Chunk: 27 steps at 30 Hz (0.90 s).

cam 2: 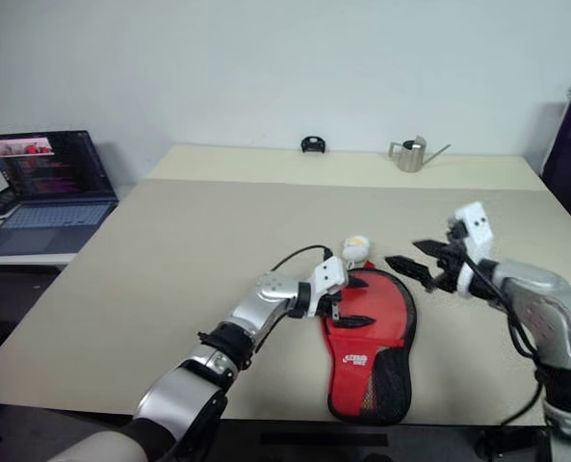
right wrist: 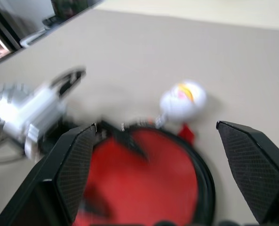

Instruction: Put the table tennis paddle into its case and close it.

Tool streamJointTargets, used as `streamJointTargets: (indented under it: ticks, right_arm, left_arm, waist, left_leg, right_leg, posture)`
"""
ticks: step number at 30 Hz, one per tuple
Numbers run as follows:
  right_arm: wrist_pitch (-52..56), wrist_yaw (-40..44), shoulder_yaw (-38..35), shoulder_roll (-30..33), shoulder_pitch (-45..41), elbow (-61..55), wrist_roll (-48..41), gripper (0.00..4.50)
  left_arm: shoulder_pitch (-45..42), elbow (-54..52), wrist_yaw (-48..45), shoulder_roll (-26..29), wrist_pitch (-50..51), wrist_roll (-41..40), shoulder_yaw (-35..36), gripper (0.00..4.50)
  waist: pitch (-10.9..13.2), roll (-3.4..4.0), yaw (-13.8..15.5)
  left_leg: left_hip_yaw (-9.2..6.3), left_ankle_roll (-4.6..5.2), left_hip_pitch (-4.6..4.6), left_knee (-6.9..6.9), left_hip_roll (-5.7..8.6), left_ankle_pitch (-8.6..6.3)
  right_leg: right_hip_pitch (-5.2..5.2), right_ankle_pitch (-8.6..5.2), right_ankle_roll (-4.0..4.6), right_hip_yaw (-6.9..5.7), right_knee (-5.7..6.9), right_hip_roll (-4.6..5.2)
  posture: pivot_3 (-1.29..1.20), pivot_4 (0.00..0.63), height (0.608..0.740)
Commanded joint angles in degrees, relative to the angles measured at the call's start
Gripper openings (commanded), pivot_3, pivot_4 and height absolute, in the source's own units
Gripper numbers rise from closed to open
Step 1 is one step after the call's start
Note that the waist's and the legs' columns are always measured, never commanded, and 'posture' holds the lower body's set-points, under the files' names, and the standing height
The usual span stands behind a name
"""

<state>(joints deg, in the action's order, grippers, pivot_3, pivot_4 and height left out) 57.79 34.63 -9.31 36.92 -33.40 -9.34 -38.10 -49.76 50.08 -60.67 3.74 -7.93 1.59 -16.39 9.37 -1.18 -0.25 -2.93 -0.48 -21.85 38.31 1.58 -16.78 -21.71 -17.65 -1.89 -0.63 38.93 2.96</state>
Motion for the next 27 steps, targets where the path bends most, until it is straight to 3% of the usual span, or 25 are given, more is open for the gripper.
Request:
streamJointTargets:
  ticks: [1, 10, 20, 27]
  right_arm:
    - [-2.38, -2.27, 2.77, -3.18, -6.12, 7.06, 3.64, 4.5]
    - [-11.74, -3.21, 8.2, -12.39, -18.44, 28.52, 13.21, 4.5]
    - [-32.52, -4.12, 9.4, -20.65, -31.46, 62.83, 24.26, 4.5]
    - [-40.61, -5.22, 9.42, -23.4, -34.65, 73.84, 28.31, 4.5]
  left_arm:
    - [1.25, -0.42, 0.04, -0.37, -0.02, 0.64, -0.56, 4.45]
    - [2.25, -2.08, 0.45, -0.03, 0.57, 0.6, -0.49, 4.45]
    - [3.55, -4.44, 1.29, 0.27, 1.85, 0.55, -0.71, 4.45]
    - [4.53, -6.48, 1.67, 0.77, 2.88, 0.66, -0.8, 4.45]
  waist:
    - [0.0, 0.0, 0.02]
    - [-0.03, 0.05, -0.05]
    - [-0.05, 0.09, -0.85]
    - [-0.06, 0.11, -1.36]
  left_leg:
    - [0.0, 0.0, -0.04, 0.0, 0.0, 0.0]
    - [0.04, -0.04, -0.11, 0.11, 0.01, 0.02]
    - [0.09, -0.22, -0.1, 0.16, 0.01, 0.12]
    - [0.09, -0.25, -0.12, 0.15, 0.02, 0.14]
  right_leg:
    - [-0.01, 0.0, 0.0, 0.0, -0.01, 0.01]
    - [-0.08, 0.0, 0.01, 0.01, 0.0, 0.03]
    - [-0.09, 0.01, 0.01, 0.05, 0.06, 0.06]
    - [-0.1, 0.01, 0.01, 0.06, 0.06, 0.08]
  posture:
    - [0.0, 0.15, 0.74]
    - [0.0, 0.15, 0.74]
    - [0.0, 0.15, 0.74]
    - [0.0, 0.15, 0.74]
